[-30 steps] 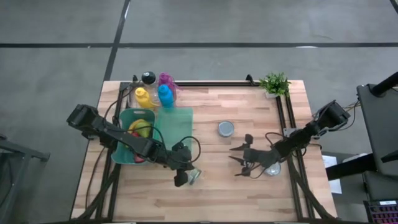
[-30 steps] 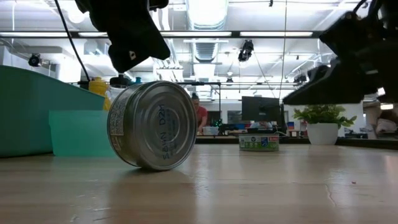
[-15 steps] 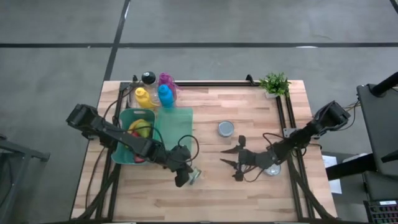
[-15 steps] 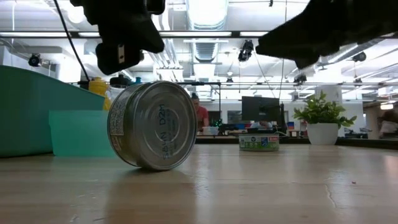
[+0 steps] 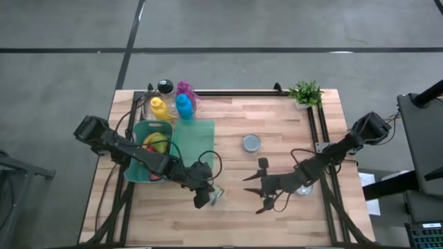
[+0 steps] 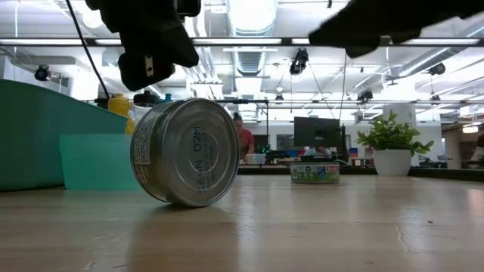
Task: Pick & Place Food Item
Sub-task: Put the bottom green tuna can into the light green bin
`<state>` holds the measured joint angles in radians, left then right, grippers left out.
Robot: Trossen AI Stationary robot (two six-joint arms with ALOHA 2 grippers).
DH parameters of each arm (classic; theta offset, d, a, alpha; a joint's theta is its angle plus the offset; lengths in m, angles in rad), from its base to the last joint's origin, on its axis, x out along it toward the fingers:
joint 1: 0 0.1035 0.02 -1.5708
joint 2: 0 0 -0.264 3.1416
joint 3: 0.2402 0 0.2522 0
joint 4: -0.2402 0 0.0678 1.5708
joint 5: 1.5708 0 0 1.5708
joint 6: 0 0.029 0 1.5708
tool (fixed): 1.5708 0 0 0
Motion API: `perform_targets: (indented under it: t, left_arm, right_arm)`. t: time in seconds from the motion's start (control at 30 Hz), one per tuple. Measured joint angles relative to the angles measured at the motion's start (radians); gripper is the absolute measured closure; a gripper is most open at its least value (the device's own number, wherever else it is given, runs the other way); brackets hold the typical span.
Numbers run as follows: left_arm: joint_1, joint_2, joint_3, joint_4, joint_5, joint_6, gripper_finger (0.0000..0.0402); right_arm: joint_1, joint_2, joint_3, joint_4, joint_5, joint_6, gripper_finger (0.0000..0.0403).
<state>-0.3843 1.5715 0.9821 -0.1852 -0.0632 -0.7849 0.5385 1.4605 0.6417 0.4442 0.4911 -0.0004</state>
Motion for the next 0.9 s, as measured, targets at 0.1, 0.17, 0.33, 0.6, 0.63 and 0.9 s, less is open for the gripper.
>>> perform_targets:
  t: [0.1,0.17,0.33,0.6,0.63,0.9]
  left_arm:
    - [0.000,0.000,0.000,0.001,0.000,0.000,0.0399]
    - [0.000,0.000,0.000,0.001,0.000,0.000,0.0399]
    - [0.000,0.000,0.000,0.001,0.000,0.000,0.0399]
    - [0.000,0.000,0.000,0.001,0.000,0.000,0.0399]
    - [0.000,0.000,0.000,0.001,0.000,0.000,0.0399]
    - [0.000,0.000,0.000,0.001,0.000,0.000,0.0399]
  right_arm:
    - [0.000,0.000,0.025,-0.001,0.005,0.002,0.0256]
    - [0.000,0.000,0.042,-0.003,0.005,0.005,0.0256]
    - [-0.003,-0.001,0.068,-0.030,0.011,0.001,0.0256]
    - [-0.003,-0.001,0.066,-0.059,0.034,0.000,0.0256]
    - [-0.003,-0.001,0.066,-0.065,0.035,0.000,0.0256]
    - [-0.003,-0.001,0.066,-0.076,0.035,0.000,0.0256]
